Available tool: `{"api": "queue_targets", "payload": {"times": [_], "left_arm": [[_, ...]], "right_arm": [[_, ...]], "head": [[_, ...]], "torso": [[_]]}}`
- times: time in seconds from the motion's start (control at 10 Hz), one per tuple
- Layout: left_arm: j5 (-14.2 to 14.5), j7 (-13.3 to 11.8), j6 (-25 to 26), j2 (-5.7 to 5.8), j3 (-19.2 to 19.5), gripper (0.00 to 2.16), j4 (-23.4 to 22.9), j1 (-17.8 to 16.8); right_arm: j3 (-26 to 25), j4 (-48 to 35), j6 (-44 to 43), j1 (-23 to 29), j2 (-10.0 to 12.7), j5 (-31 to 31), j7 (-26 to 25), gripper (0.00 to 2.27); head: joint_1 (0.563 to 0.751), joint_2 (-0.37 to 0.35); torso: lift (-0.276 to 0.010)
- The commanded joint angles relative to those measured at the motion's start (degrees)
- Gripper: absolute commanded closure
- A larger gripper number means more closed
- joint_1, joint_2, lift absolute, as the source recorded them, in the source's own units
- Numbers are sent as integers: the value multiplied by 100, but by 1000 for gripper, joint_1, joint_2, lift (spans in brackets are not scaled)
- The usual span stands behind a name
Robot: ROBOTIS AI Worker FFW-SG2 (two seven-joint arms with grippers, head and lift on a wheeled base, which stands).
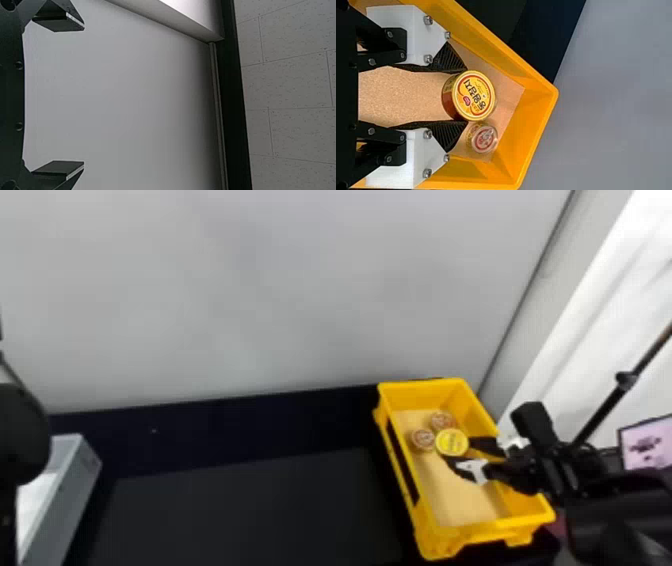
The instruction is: Pick up the round yellow can and place it in the yellow rectangular box
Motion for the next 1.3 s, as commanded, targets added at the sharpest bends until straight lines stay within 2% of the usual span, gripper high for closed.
{"api": "queue_targets", "payload": {"times": [0.0,0.7,1.2], "left_arm": [[0,-20,19,-6,10,64,-13,-8],[-17,-117,45,3,-34,64,4,-69],[-26,-126,54,3,-60,65,4,-96]], "right_arm": [[-193,96,136,124,9,-257,-169,681],[-193,930,30,-16,-44,-811,-723,681],[-193,1185,30,-43,-62,-1066,-960,681]], "head": [[694,-78],[694,-78],[694,-78]], "torso": [[-5],[-5],[-5]]}}
